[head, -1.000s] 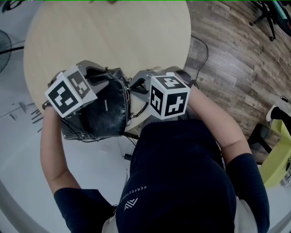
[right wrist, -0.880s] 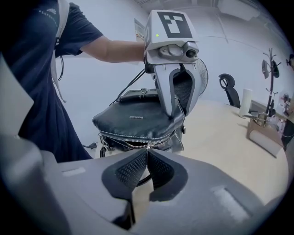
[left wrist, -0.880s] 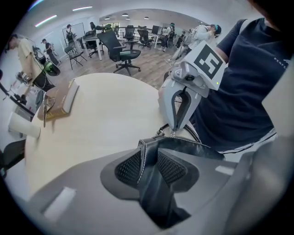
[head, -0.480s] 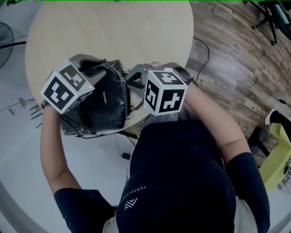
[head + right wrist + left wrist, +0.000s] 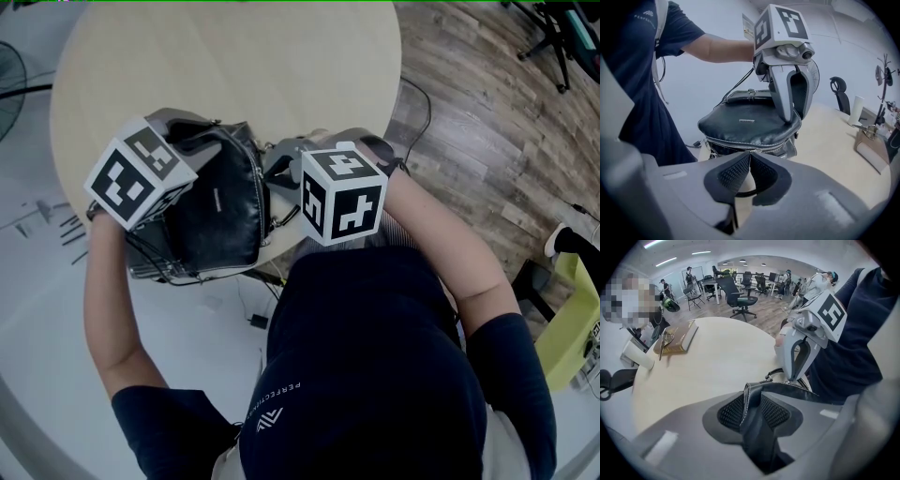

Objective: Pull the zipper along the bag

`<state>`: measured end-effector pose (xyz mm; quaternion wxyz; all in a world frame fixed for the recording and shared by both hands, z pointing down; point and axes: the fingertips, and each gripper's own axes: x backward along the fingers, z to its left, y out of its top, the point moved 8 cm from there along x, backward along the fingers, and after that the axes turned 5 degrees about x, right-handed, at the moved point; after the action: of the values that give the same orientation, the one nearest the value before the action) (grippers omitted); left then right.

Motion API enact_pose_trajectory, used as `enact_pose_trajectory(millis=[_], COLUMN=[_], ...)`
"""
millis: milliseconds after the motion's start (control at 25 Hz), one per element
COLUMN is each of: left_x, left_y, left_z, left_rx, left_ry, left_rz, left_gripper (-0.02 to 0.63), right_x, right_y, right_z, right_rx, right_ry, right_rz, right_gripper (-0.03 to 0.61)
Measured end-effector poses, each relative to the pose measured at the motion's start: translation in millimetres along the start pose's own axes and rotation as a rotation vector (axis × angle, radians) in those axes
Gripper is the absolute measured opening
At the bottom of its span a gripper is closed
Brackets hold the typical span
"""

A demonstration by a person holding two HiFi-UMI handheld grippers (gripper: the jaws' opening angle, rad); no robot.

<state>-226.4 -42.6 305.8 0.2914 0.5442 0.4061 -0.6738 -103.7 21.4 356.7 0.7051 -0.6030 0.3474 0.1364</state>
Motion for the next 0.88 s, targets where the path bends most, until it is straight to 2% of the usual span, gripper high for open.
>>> enact_pose_trajectory(millis=[440, 880], left_x=[-2, -3], left_y=[-1, -1], left_z=[1, 0], left_rx=[0.013, 0.012], left_ry=[-0.009, 0.016], left_rz=[-0.002, -0.010], left_gripper=[0.132, 0.135], right_x=[-7, -16], right_y=[0, 3], right_z=[32, 60], right_rx=[-0.003, -0.009], right_ry=[0.077, 0.171], right_rz=[-0.022, -0.060], right_gripper=[0.014, 0.015])
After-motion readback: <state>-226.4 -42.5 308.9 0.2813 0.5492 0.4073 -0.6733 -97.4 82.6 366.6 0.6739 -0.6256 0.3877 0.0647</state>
